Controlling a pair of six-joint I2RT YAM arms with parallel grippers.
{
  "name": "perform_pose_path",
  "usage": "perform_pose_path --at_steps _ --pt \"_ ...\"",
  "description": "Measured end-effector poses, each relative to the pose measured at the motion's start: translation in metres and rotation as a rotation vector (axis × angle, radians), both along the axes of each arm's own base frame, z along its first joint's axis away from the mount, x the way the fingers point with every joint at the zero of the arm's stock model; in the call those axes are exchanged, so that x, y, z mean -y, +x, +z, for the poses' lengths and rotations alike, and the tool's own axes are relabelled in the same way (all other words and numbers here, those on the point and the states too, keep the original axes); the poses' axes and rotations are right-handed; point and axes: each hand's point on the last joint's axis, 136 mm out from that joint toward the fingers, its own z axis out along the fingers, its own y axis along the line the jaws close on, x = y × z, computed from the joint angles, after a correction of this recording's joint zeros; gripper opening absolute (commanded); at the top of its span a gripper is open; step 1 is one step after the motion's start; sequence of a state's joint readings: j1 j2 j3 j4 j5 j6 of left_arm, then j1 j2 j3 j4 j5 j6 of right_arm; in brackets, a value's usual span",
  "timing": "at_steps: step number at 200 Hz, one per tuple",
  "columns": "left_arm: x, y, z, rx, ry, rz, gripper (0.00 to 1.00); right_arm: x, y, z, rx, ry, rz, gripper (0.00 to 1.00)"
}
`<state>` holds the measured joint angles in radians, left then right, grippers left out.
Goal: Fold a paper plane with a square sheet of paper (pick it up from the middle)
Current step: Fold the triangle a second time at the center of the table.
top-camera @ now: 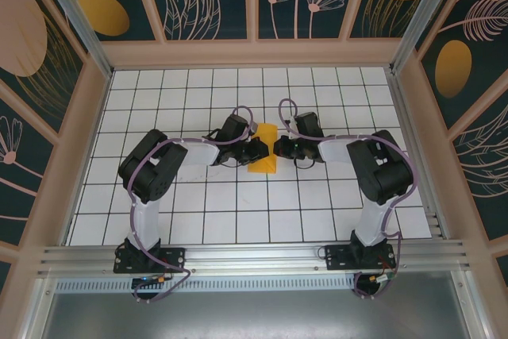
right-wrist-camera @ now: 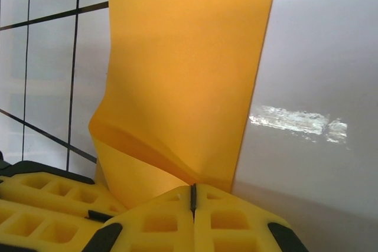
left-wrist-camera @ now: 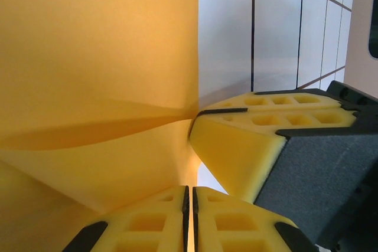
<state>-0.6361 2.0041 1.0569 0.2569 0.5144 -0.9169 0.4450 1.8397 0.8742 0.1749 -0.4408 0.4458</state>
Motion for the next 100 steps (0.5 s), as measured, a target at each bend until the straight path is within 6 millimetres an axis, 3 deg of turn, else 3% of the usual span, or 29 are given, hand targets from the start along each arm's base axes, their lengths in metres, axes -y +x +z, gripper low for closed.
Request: perform_pose_path --at_steps 100 --pt "-0.001 -0.0007 -0.0002 0.001 0.002 0.002 0.16 0.0012 0.0037 -0.0037 0.001 -0.014 -0.011 0.03"
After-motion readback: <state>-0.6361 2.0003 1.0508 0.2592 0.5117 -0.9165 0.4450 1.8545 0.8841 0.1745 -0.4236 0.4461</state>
